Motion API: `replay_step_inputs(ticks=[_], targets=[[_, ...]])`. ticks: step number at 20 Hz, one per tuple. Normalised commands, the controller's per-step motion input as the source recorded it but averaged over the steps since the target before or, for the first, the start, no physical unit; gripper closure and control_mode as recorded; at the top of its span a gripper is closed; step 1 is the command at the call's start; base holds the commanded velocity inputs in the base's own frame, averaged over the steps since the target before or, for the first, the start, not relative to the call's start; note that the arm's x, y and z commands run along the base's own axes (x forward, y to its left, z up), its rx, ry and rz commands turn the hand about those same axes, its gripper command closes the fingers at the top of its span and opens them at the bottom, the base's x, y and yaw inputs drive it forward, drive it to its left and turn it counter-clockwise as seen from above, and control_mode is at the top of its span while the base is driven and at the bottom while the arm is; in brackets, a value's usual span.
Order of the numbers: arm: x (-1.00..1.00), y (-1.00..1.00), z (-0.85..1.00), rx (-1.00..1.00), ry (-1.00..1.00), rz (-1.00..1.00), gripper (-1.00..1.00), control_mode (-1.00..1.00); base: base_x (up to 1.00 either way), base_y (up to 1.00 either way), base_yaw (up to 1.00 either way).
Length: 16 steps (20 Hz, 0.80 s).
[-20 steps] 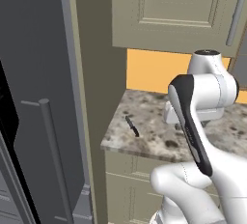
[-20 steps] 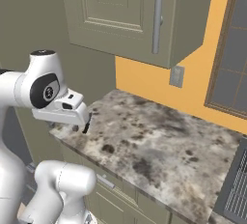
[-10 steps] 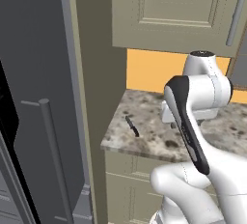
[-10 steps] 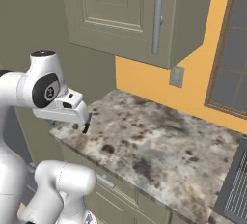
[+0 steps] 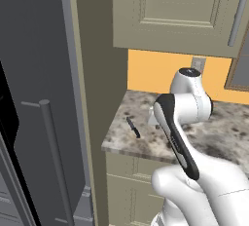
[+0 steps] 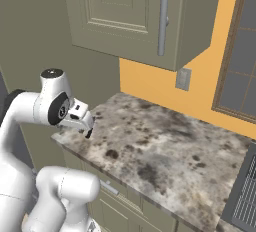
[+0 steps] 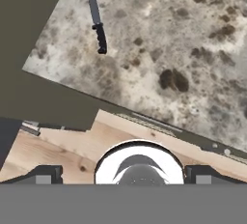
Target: Retrieve the butter from the fridge and place it on a plate on the dining table. Then retrieve the butter knife by the fridge and place it near the plate.
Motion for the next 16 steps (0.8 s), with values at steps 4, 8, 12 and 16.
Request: replay_step_inputs(ticks=[4,8,12,16], targets=[[0.72,0.07,-0.39,0.00,-0.01,0.00,-1.00,-1.00,0.00,0.00,0.00],[0.75,0.07,-0.36,-0.01,0.00,0.00,-1.00,-1.00,0.00,0.00,0.00],[0.78,0.01,-0.39,0.00,0.00,0.03,-1.00,-1.00,0.00,0.00,0.00],[0.69,0.09,-0.34,0.00,0.00,0.11,-1.00,-1.00,0.00,0.00,0.00]])
